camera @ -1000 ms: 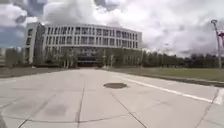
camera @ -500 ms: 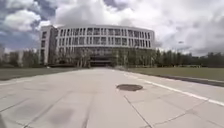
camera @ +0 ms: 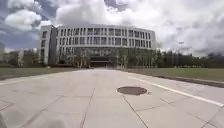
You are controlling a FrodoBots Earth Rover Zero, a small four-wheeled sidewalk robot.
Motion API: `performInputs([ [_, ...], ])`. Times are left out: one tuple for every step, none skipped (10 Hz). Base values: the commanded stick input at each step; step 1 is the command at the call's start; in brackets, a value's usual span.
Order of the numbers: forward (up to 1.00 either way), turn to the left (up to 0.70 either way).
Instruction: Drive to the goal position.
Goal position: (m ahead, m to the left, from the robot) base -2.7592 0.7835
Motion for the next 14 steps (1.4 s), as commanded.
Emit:
performInputs([
  [0.7, -0.28],
  [0.7, -0.13],
  [0.7, -0.05],
  [0.7, 0.01],
  [0.7, 0.01],
  [0.7, 0.01],
  [0.7, 0.01],
  [0.7, 0.01],
  [0.7, 0.01],
  [0.7, 0.01],
  [0.7, 0.01],
  [0.7, 0.01],
  [0.7, 0.01],
  [0.7, 0.01],
])
